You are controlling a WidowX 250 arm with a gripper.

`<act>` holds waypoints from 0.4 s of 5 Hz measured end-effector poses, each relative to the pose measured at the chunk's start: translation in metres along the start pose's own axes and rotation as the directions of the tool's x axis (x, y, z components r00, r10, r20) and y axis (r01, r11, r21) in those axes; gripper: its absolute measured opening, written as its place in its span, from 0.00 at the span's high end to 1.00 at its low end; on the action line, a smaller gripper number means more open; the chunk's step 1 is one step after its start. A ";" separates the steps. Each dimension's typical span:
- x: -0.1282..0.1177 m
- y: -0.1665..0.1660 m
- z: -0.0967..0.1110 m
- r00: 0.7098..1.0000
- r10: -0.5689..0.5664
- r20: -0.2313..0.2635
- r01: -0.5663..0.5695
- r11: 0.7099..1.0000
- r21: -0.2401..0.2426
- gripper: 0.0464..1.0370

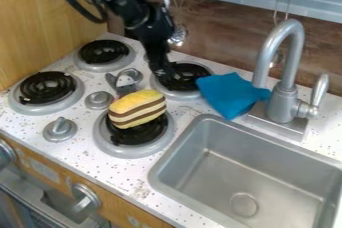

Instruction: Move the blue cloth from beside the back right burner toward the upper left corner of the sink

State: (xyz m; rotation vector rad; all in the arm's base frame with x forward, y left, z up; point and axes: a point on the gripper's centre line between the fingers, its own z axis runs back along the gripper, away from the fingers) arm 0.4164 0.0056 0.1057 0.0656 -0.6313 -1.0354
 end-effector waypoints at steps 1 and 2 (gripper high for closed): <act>0.022 0.000 -0.025 0.993 -0.053 0.104 0.059 0.997 -0.056 0.03; 0.039 0.002 -0.045 0.987 -0.065 0.147 0.079 0.992 -0.097 0.03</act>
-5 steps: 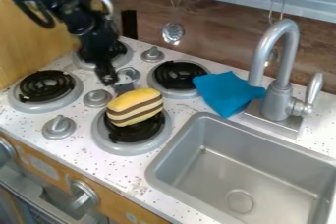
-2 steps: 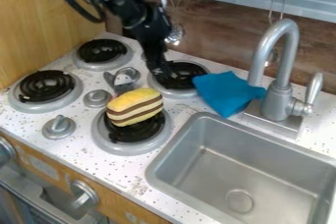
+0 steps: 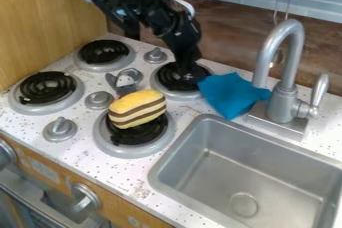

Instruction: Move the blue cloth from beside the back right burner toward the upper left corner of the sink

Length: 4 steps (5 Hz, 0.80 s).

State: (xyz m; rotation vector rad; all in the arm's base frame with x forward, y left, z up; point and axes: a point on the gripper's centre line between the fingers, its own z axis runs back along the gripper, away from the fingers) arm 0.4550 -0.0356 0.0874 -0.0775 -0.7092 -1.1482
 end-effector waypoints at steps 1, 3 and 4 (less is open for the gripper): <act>0.017 0.000 -0.019 0.999 -0.036 0.029 0.037 0.999 -0.029 0.03; 0.042 0.003 -0.047 0.993 -0.100 0.060 0.103 0.993 -0.052 0.03; 0.039 0.008 -0.066 0.993 -0.115 0.028 0.117 0.991 -0.060 0.03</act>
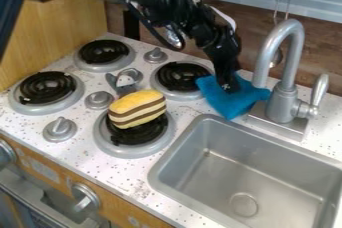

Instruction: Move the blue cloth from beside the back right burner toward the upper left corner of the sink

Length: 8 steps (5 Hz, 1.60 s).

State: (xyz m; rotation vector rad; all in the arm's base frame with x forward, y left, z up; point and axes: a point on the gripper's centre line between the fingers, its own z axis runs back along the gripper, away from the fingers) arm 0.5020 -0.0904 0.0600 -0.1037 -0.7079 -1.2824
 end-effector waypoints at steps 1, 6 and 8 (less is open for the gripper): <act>-0.006 0.007 -0.001 0.997 -0.023 -0.070 0.025 0.999 0.033 0.03; -0.024 -0.010 -0.020 0.979 -0.107 -0.173 0.110 0.994 0.004 0.03; -0.045 -0.029 -0.004 0.976 -0.054 -0.212 0.055 0.998 -0.001 0.03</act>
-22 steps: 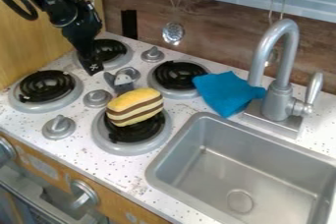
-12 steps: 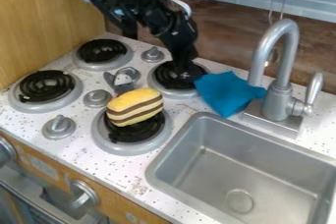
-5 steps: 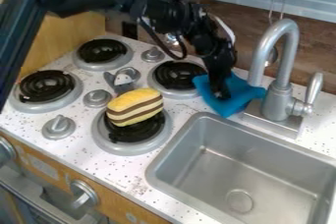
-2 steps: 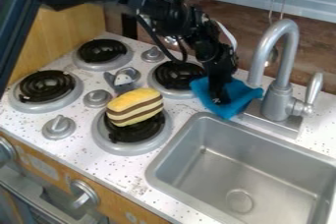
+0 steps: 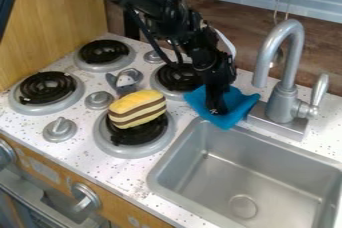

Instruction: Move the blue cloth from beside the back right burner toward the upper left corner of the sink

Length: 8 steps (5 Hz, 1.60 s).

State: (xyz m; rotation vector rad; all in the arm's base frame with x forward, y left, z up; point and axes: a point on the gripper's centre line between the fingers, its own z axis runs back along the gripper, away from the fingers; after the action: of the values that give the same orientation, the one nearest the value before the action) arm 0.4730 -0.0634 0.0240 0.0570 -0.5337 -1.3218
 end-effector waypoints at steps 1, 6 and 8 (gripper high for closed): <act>-0.019 -0.007 0.009 0.999 0.038 -0.033 -0.039 0.999 -0.003 0.03; -0.109 -0.003 0.033 0.948 0.287 -0.137 -0.280 0.958 0.066 0.03; -0.121 0.025 0.053 0.922 0.372 -0.106 -0.349 0.918 0.189 0.04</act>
State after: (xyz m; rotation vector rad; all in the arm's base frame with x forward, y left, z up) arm 0.4567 0.0696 0.0383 0.1800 -0.5059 -0.9018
